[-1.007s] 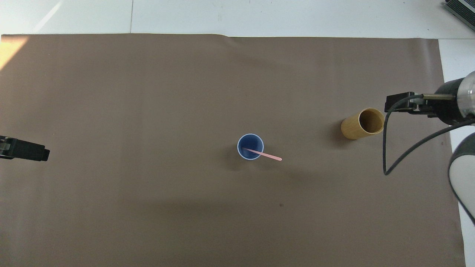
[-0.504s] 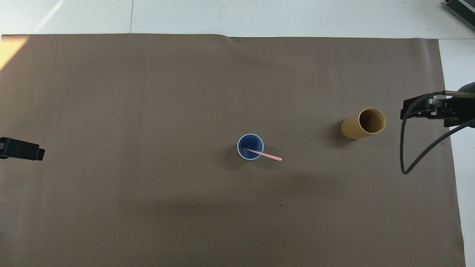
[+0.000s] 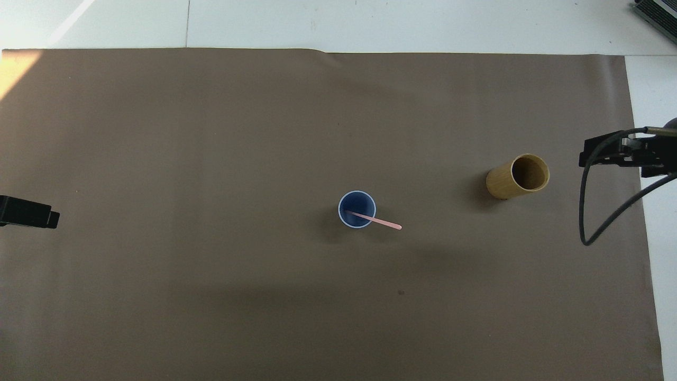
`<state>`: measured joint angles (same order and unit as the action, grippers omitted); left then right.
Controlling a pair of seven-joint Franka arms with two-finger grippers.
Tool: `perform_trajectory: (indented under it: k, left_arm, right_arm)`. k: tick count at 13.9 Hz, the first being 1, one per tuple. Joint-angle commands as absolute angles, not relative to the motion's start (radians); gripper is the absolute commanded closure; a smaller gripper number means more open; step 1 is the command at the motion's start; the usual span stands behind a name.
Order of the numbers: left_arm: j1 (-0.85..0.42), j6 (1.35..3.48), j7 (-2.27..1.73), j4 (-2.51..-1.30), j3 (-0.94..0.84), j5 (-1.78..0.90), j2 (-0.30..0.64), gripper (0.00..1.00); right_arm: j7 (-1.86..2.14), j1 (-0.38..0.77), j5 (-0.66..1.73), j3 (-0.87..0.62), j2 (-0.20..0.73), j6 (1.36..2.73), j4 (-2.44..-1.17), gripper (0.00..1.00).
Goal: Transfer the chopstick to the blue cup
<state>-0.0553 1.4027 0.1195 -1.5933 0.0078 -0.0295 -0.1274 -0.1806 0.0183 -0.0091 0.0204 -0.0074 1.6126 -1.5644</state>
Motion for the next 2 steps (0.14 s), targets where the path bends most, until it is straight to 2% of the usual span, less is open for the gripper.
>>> perform_trajectory:
  k: [1,2]
  left_arm:
    - [-0.035,1.39,0.115,-1.589,-0.005,-0.035,-0.135,0.0]
    - [-0.035,1.39,0.115,-1.589,-0.005,-0.035,-0.135,0.0]
  right_arm:
    - [-0.15,0.006,0.012,0.015,-0.017,1.617,-1.578,0.0]
    - [-0.15,0.006,0.012,0.015,-0.018,1.617,-1.58,0.0]
